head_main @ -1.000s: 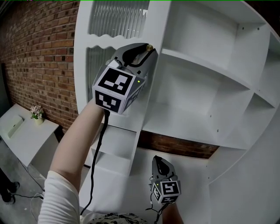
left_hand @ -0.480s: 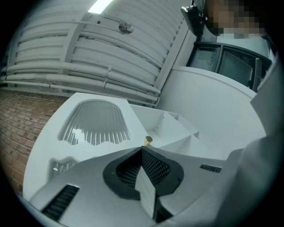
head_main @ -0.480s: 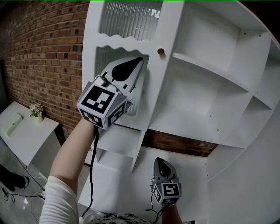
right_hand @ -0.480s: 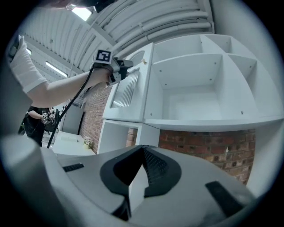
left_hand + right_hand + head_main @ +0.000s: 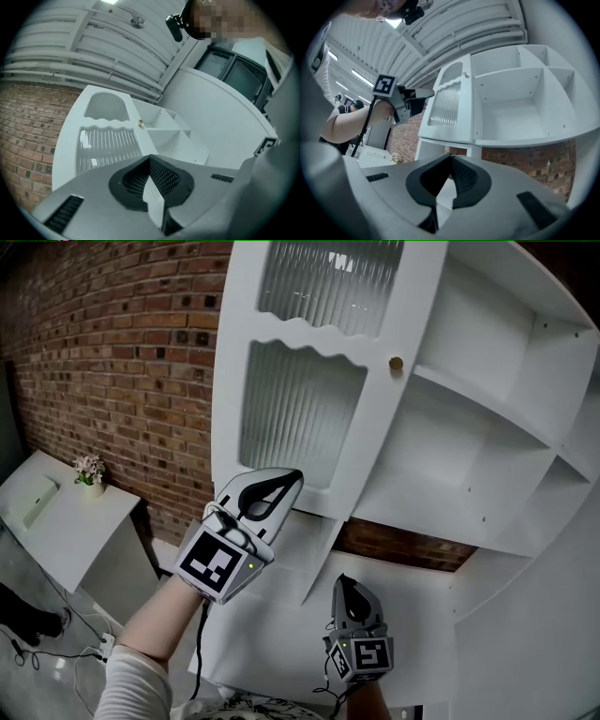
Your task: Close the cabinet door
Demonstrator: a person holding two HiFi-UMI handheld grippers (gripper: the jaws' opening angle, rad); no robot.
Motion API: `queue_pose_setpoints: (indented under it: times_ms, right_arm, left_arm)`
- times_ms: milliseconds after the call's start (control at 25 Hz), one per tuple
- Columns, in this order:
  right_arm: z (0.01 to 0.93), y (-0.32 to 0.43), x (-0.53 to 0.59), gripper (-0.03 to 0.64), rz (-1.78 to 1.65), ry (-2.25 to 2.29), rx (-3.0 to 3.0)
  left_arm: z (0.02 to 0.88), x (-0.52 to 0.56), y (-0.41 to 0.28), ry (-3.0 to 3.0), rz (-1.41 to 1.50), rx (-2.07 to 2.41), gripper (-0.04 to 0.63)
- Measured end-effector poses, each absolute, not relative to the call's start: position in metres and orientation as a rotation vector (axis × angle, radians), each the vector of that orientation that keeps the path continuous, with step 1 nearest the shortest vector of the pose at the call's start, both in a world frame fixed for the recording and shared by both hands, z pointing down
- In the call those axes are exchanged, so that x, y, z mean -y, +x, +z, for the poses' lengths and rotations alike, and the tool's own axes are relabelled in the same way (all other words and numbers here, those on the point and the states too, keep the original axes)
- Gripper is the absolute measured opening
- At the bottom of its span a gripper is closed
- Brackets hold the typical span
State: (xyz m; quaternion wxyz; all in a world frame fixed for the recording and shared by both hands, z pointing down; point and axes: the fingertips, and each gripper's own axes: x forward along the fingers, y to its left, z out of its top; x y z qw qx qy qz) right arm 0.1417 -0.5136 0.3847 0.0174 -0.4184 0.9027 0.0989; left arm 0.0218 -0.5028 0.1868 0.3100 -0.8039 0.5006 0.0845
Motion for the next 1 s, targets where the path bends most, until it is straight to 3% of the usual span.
queue_pose_setpoints:
  times_ms: [640, 1000]
  right_arm:
    - [0.396, 0.094, 0.463, 0.006, 0.345, -1.310, -2.800]
    - [0.402, 0.077, 0.452, 0.006, 0.301, -1.303, -2.835]
  left_arm:
    - [0.350, 0.460, -0.047, -2.397, 0.148, -1.581, 0.011]
    - [0.383, 0.434, -0.060, -2.451, 0.193, -1.642, 0.012]
